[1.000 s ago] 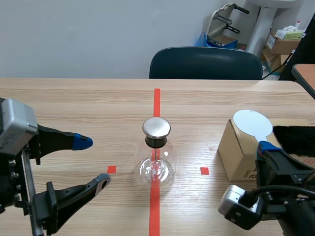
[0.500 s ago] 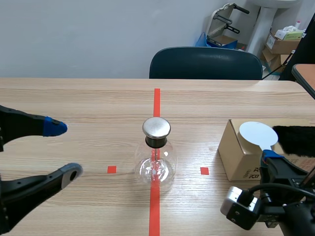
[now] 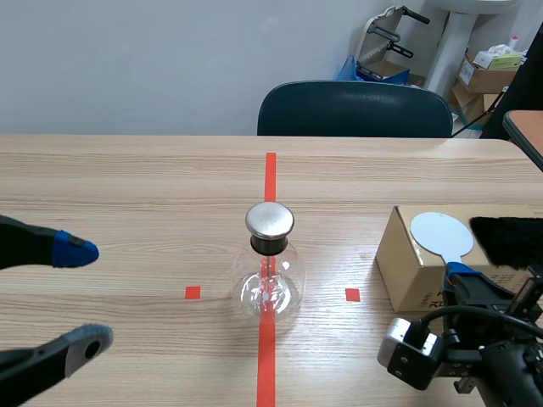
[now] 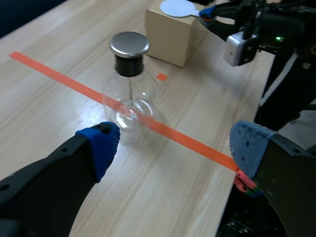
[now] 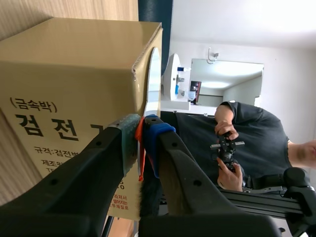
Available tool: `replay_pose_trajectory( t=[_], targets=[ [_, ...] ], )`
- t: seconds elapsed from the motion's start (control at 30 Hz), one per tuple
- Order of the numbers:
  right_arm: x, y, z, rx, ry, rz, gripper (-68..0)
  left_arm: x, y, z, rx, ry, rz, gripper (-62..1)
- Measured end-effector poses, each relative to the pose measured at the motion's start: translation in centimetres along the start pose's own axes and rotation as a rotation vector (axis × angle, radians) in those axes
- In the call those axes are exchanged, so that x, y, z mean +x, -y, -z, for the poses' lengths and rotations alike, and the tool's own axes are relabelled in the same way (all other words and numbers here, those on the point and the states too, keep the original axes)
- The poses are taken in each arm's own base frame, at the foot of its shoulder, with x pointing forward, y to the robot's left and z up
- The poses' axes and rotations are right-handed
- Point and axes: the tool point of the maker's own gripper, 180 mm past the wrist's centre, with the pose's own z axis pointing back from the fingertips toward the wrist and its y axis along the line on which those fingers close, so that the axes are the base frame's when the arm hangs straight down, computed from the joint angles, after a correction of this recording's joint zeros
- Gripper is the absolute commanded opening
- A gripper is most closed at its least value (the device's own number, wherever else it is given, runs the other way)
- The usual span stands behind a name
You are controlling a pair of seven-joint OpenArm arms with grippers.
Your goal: Do the electroscope experiment
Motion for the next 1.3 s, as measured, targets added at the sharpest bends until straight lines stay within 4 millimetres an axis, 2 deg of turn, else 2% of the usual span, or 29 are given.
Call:
replay_pose_trajectory(
  t=[0.17,0.33,0.5,0.57,0.63,0.87,1.03,1.3],
  targets=[
    [0.0,0.0,0.0,0.002,0.0,0.0,-66.5,-1.1,2.9,1.3,-0.038,0.028,0.0,-13.3],
    [0.0,0.0,0.0,0.002,0.0,0.0,-66.5,-1.5,3.0,2.0,0.041,0.051,0.028,-13.3],
    [-0.1,0.0,0.0,0.001,-0.005,0.008,-65.3,-2.0,4.5,2.4,0.011,0.033,0.068,-13.3],
    [-0.1,0.0,0.0,0.001,-0.005,0.008,-59.2,-1.6,5.1,2.6,-0.003,0.043,0.068,-13.3],
    [-0.1,0.0,0.0,0.0,-0.007,0.011,-50.1,-1.1,5.2,2.8,0.005,0.056,0.072,-13.3],
    [-0.1,0.0,0.0,0.0,-0.007,0.011,-21.5,-0.4,3.4,3.1,0.046,0.055,0.103,-13.3],
    [-0.1,0.0,0.0,0.0,-0.007,0.011,0.4,-0.4,3.2,3.1,0.05,0.055,0.109,-13.3],
    [-0.3,0.0,0.0,-0.003,-0.015,0.024,0.4,-0.3,2.8,3.2,0.059,0.048,0.123,-13.3]
  ],
)
